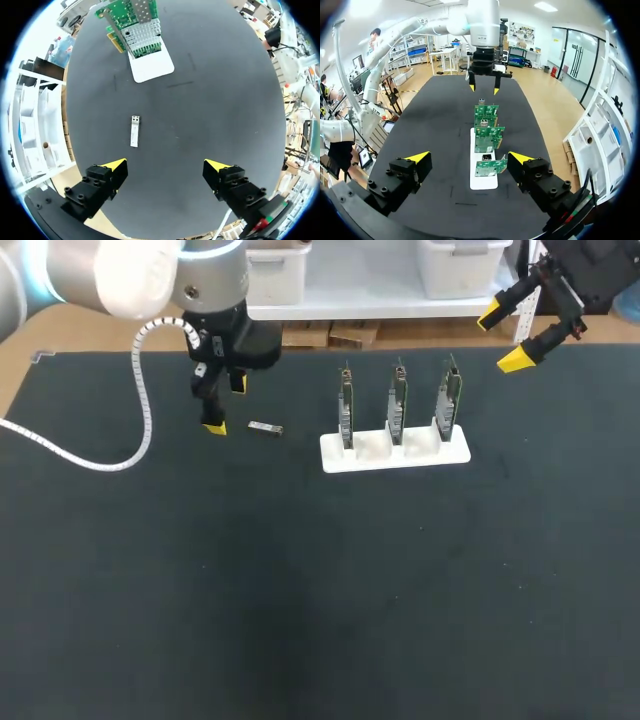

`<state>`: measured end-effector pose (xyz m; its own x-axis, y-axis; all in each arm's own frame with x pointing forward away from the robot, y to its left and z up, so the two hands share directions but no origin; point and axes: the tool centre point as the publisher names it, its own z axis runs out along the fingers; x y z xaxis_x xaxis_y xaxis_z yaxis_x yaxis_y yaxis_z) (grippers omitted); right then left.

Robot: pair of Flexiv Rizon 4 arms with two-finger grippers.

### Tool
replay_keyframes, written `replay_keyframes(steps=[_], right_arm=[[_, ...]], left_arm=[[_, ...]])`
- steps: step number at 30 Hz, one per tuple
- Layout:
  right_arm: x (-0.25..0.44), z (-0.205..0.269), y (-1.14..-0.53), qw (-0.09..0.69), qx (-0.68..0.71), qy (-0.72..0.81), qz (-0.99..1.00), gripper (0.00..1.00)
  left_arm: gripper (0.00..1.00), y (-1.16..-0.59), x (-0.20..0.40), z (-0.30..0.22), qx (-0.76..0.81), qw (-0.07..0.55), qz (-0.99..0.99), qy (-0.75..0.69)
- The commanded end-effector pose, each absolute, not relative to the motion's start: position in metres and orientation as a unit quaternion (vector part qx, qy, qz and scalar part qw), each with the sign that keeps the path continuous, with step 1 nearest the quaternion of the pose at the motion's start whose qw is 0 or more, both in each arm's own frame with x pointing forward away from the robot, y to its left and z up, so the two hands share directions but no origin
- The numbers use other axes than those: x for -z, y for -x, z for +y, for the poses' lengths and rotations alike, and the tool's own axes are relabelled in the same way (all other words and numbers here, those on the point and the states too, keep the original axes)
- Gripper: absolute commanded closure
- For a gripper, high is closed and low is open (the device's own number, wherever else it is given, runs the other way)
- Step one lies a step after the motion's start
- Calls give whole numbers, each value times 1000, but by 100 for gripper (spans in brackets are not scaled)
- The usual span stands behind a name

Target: Pick up the optical module with the left hand, and insert it into the network port with the right hand.

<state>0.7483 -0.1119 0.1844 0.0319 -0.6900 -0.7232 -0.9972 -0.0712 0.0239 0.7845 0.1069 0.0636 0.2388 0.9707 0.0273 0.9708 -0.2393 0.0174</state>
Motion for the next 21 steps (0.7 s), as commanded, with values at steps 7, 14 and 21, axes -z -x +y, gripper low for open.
replay_keyframes(steps=[7, 14, 21], right_arm=[[-185, -112, -746, 261, -293, 669, 631, 0], [-185, -112, -746, 261, -293, 669, 631, 0], [-185, -112, -746, 261, -293, 669, 631, 0]], left_arm=[[0, -816, -57, 88, 4, 5, -606, 795], [0, -808, -52, 78, -10, 4, -613, 790], [0, -790, -44, 71, -20, 5, -620, 784]])
